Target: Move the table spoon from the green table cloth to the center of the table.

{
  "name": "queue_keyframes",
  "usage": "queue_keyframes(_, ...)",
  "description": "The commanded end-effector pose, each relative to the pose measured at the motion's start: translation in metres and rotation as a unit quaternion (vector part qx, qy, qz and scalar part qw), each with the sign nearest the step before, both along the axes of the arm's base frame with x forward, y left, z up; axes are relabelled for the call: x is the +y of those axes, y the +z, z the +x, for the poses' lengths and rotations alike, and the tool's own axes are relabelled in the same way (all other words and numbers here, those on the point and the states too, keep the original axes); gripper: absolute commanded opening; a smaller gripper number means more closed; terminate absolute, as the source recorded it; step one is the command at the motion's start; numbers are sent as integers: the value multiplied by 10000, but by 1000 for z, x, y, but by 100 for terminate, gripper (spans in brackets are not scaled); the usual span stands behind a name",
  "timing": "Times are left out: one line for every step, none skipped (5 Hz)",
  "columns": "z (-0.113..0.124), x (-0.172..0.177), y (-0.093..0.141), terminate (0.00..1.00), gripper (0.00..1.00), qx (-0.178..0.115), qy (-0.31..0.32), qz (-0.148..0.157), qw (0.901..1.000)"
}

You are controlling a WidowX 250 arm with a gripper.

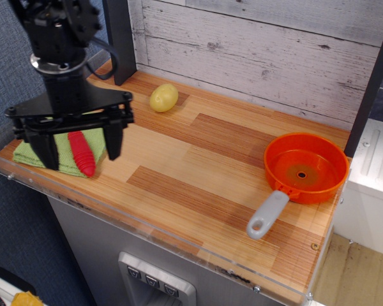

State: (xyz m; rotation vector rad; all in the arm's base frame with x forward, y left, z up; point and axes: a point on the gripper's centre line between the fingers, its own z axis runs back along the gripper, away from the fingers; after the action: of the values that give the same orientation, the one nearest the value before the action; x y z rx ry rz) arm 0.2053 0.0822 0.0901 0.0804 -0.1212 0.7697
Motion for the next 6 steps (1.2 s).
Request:
queue_keyframes(17, 31, -3, 0, 100, -179, 373, 13, 9991)
queue_keyframes(24, 43, -12, 0, 100, -291, 472, 5, 9985)
queue_keyframes(35, 51, -20, 0, 100, -486, 710, 59, 9963)
queue_keyframes(43, 59, -27, 0, 100, -420, 815, 47, 9958)
queue_keyframes(48, 66, -36, 0, 100, -434, 879, -17, 9952)
queue_keyframes(50, 68, -42, 0, 100, -401, 891, -28, 9952)
